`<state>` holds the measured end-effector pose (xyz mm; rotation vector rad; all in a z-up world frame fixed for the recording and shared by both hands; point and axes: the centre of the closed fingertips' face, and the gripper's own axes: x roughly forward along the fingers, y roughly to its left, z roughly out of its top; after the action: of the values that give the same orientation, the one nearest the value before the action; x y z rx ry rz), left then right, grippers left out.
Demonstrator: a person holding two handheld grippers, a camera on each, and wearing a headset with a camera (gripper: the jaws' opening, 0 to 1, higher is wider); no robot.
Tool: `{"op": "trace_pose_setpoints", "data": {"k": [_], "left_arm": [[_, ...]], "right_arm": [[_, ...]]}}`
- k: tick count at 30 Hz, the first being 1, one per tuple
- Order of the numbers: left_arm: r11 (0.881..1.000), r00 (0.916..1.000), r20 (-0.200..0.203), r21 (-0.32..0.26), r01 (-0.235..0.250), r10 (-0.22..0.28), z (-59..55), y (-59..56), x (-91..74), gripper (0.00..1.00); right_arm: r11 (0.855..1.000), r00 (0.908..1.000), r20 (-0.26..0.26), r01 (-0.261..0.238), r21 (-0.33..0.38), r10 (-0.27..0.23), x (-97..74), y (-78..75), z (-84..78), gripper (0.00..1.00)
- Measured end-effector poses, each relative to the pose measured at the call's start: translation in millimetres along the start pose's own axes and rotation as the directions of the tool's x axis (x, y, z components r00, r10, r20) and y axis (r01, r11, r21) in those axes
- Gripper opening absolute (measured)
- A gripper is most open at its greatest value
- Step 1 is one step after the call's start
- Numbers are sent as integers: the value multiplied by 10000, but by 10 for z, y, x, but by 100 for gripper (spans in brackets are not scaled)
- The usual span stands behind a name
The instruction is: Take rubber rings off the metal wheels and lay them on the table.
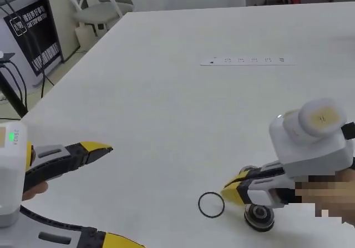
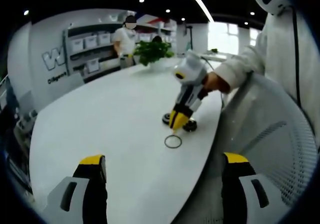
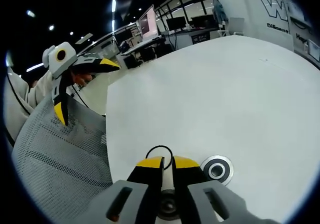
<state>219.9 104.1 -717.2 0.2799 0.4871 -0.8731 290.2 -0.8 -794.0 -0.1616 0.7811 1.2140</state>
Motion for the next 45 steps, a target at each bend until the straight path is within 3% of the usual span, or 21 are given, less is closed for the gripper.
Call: {"op": "trace_pose_setpoints", "data": {"k": [11, 19, 27, 31, 45], "left_arm": [[10000, 10000, -88, 26, -13, 13, -2, 12, -10, 98], [10000, 10000, -41, -13, 2, -2, 39, 21, -39, 97], [10000, 10000, -12, 7, -64, 64, 115, 25, -75, 97], [10000, 10000, 9, 51, -56, 56, 163, 23, -100, 97], [9999, 9999, 52, -53, 129, -129, 262, -4, -137, 97]], "right_arm": [[9946, 9986, 463, 318, -985, -274, -177, 31, 181, 6], [9931, 9945, 1025, 347, -1121, -232, -395, 65, 349, 9], [9911, 9855, 1653, 579, -1197, -376, -642, 44, 489, 15], [9893, 9756, 2142, 760, -1243, -480, -834, 12, 560, 19], [9891, 9592, 2758, 969, -1112, -629, -1170, -66, 386, 29]]}}
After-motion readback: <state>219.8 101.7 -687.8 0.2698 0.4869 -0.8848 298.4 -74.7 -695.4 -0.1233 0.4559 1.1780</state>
